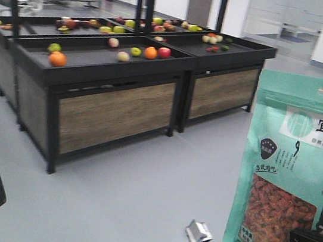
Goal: Pick snacks and fruit into basket
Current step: 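Hold the Franzzi box and goji bag while the base drives away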
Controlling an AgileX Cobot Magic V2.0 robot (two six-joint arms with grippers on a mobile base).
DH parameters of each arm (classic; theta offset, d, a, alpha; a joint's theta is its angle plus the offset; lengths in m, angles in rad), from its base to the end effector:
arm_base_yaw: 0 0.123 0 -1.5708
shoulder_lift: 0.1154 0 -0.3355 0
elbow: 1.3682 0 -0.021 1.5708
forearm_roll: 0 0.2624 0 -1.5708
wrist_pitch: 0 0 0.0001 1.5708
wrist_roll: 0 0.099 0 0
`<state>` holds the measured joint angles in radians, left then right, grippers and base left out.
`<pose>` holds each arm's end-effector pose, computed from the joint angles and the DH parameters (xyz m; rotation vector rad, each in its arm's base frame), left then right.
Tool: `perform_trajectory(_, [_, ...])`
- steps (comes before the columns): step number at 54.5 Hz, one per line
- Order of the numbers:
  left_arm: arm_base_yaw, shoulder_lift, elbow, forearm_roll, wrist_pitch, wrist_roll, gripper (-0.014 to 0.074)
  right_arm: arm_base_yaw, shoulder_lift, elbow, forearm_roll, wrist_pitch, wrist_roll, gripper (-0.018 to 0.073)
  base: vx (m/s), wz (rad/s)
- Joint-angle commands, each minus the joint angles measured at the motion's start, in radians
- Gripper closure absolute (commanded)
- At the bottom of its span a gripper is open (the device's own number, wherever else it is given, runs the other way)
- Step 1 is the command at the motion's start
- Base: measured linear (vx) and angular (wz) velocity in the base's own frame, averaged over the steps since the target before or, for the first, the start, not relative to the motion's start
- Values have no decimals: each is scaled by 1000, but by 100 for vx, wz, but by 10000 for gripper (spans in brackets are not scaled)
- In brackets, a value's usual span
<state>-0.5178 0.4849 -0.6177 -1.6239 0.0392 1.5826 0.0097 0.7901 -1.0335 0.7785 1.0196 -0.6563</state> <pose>0.0598 -0.0387 0.4121 0.3548 1.3192 -0.4971 0.1022 0.0603 0.4520 -0.5674 1.9503 0.5630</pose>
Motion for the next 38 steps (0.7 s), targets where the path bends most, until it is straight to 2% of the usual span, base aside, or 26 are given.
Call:
perform_trajectory(1, [-2, 3, -33, -3, 7, -4, 603, -3, -3, -29, 56, -60, -8, 567, 34, -47])
perform_trajectory(38, [-2, 3, -33, -3, 7, -4, 603, -3, -3, -29, 57, -58, -8, 567, 36, -54])
